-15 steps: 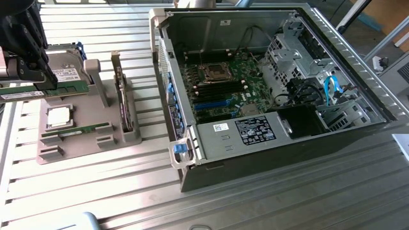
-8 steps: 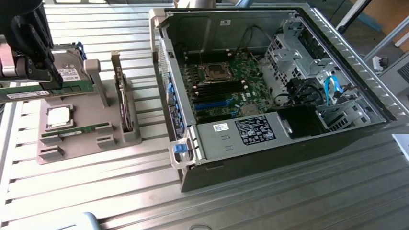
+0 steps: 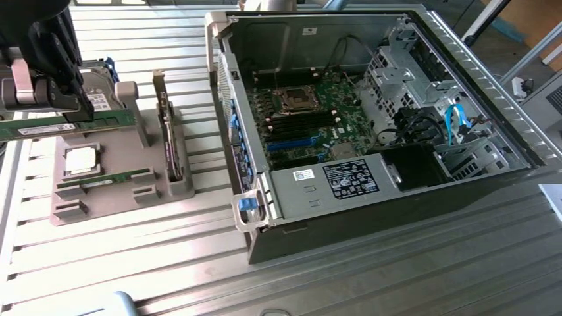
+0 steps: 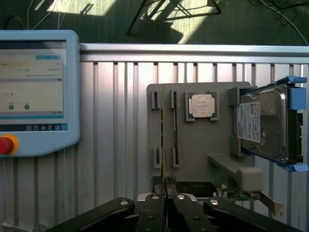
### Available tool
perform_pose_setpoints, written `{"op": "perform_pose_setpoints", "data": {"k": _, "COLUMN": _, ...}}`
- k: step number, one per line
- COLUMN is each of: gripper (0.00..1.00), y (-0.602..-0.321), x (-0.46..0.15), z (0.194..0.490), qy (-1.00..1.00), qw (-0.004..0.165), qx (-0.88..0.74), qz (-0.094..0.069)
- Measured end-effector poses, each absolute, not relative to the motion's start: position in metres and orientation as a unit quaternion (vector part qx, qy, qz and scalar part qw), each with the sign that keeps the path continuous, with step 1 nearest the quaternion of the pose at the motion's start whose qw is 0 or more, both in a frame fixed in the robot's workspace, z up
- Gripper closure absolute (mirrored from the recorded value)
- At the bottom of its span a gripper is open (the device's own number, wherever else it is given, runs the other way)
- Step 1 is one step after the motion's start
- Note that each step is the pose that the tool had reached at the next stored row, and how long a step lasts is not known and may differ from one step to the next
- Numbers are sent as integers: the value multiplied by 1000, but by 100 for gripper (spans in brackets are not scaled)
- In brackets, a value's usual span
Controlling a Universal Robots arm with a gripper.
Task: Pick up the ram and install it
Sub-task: 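Pick up the ram and move it above insertion slot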
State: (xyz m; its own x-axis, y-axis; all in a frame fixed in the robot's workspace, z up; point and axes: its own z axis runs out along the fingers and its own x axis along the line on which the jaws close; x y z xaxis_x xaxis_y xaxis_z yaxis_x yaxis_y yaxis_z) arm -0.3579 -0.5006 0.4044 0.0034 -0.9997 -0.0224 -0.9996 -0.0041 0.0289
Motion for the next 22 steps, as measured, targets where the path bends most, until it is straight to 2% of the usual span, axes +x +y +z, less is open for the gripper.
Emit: {"op": "perform_pose_setpoints", "data": {"k": 22, "gripper": 88, "y": -501, "x": -335, "z": 404, "qy": -706, "qw": 2, "qx": 708, "qz": -18}}
